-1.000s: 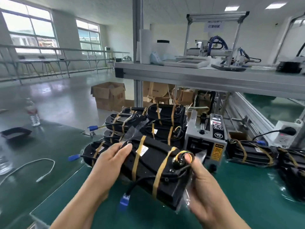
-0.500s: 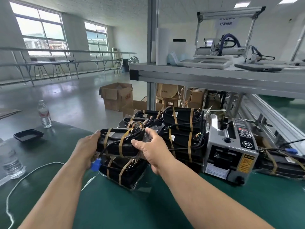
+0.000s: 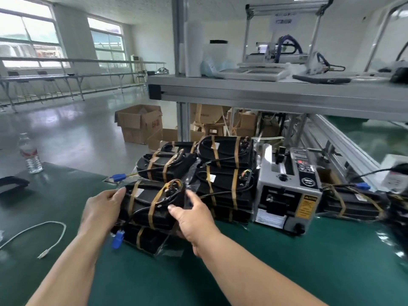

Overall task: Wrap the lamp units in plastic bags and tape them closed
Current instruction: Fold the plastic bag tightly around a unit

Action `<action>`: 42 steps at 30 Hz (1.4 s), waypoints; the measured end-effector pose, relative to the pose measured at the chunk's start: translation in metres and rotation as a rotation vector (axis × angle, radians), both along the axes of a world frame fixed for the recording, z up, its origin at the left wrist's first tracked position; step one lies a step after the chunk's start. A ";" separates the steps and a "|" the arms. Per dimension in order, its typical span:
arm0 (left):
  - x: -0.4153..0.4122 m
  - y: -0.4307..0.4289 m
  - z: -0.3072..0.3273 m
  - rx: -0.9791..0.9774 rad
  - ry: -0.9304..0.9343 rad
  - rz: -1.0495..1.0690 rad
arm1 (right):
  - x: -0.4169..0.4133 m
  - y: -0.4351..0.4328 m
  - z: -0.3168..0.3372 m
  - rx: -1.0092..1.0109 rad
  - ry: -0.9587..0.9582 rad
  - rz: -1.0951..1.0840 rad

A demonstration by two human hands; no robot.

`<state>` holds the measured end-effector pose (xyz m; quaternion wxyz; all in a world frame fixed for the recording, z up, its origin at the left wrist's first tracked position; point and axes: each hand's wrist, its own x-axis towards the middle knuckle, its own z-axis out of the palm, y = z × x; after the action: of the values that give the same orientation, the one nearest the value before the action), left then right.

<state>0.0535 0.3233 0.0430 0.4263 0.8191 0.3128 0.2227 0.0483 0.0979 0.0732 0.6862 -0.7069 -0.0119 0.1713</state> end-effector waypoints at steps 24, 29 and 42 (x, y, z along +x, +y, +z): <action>0.029 -0.471 0.039 0.207 -0.112 -1.032 | -0.015 -0.334 -0.034 0.284 -0.155 -0.764; 0.098 -0.507 0.036 0.371 0.041 -0.929 | 0.008 -0.352 -0.050 0.438 -0.154 -0.740; 0.134 -0.520 0.034 0.743 0.350 -0.836 | 0.022 -0.376 -0.077 0.786 0.023 -0.797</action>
<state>0.1871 -0.1964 0.0766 0.1041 0.9921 -0.0703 -0.0079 0.0705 -0.2782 -0.0037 0.9098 -0.3458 0.2008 -0.1112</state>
